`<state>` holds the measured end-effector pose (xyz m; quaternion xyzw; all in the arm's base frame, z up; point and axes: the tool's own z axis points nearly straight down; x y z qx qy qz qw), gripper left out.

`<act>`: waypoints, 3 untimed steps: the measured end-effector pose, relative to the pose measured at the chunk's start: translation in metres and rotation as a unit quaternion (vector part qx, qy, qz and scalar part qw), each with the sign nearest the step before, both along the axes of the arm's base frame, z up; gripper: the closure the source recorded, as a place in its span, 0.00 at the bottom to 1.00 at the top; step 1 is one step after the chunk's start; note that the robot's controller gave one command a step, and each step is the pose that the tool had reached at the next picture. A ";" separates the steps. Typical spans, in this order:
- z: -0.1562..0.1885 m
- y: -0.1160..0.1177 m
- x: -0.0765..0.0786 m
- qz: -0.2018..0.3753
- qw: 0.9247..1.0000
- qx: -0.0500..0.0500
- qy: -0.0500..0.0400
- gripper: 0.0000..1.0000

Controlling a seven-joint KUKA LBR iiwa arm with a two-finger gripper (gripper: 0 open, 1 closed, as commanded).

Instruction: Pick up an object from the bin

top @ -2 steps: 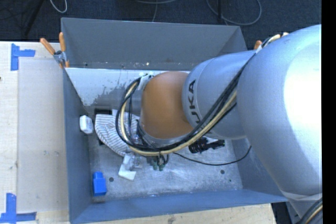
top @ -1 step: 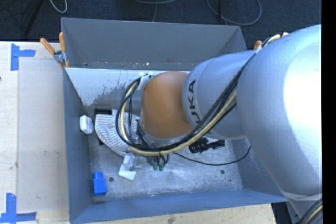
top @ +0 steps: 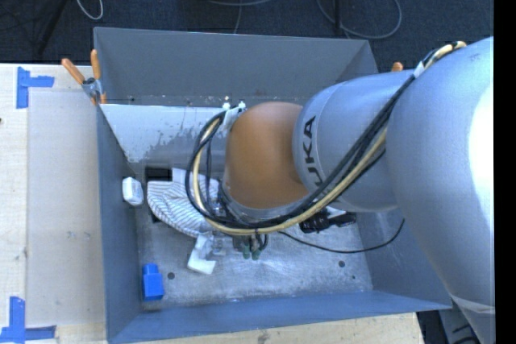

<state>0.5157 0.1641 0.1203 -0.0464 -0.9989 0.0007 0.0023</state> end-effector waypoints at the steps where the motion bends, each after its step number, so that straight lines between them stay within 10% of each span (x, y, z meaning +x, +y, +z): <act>1: 0.015 0.002 0.010 -0.002 1.000 0.001 -0.003 1.00; 3: 0.080 0.004 0.003 -0.003 1.000 0.000 0.001 1.00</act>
Offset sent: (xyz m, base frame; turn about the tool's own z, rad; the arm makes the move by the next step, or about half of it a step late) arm 0.0058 -0.0061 0.0419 0.0160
